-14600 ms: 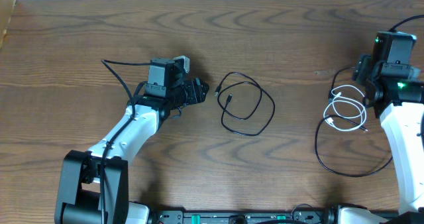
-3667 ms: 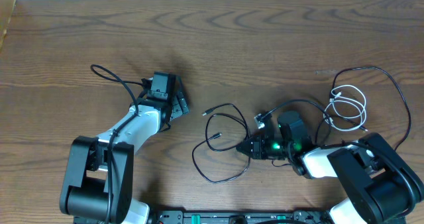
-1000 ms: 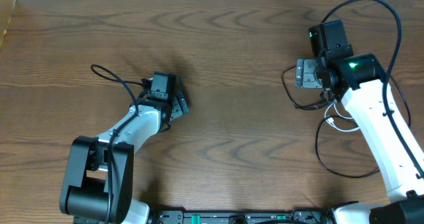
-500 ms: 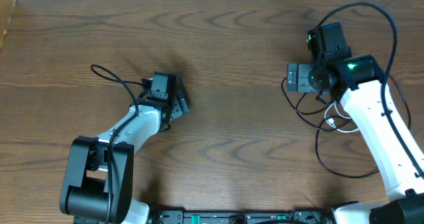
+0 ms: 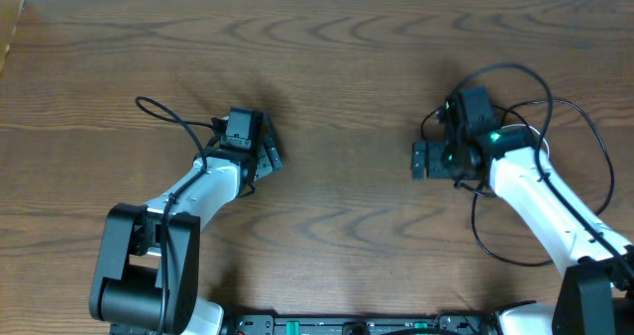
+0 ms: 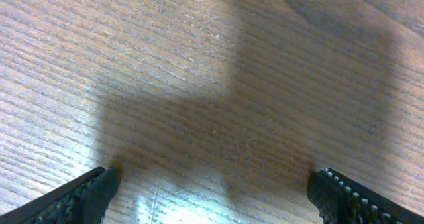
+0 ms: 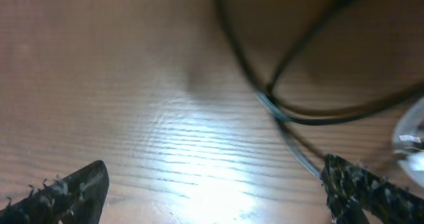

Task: Untangle cables
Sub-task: 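Lower the right gripper with the black cable at the right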

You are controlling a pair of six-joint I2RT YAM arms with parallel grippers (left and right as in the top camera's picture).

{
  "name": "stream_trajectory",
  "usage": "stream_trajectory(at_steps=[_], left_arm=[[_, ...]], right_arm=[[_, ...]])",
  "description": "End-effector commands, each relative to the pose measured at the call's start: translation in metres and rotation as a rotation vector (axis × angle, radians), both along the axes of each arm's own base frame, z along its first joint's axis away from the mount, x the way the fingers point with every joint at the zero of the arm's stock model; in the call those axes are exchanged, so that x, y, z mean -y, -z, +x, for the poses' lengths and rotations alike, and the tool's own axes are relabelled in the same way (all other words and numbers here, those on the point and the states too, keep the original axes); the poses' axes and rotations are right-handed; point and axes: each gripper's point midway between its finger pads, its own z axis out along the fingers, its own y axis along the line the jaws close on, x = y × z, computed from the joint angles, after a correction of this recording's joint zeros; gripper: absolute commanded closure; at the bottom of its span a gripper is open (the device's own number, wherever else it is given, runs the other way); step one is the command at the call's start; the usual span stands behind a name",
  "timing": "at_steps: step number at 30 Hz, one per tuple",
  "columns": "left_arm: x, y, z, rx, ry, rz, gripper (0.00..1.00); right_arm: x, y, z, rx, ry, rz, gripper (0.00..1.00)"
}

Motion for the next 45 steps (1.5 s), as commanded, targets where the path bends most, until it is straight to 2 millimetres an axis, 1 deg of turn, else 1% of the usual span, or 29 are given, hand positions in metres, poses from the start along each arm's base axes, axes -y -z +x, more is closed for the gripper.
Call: stream_trajectory(at_steps=[1, 4, 8, 13, 45], left_arm=[[0.001, 0.032, -0.032, -0.131, -0.007, -0.036, 0.02], [0.001, 0.032, -0.032, -0.131, -0.007, -0.036, 0.02], [0.001, 0.032, -0.032, -0.131, -0.007, -0.037, 0.02], [0.001, 0.032, -0.032, -0.131, -0.007, -0.036, 0.02], [0.002, 0.031, -0.03, -0.123, -0.008, -0.038, 0.02]], right_arm=[[-0.016, 0.023, -0.022, -0.057, -0.034, 0.111, 0.01], [-0.016, 0.037, -0.031, -0.063, -0.037, 0.121, 0.01], [-0.013, 0.052, -0.04, -0.066, -0.037, 0.121, 0.01], [-0.012, 0.059, -0.046, -0.073, -0.036, 0.118, 0.01], [-0.011, 0.061, -0.048, -0.078, -0.036, 0.117, 0.01]])
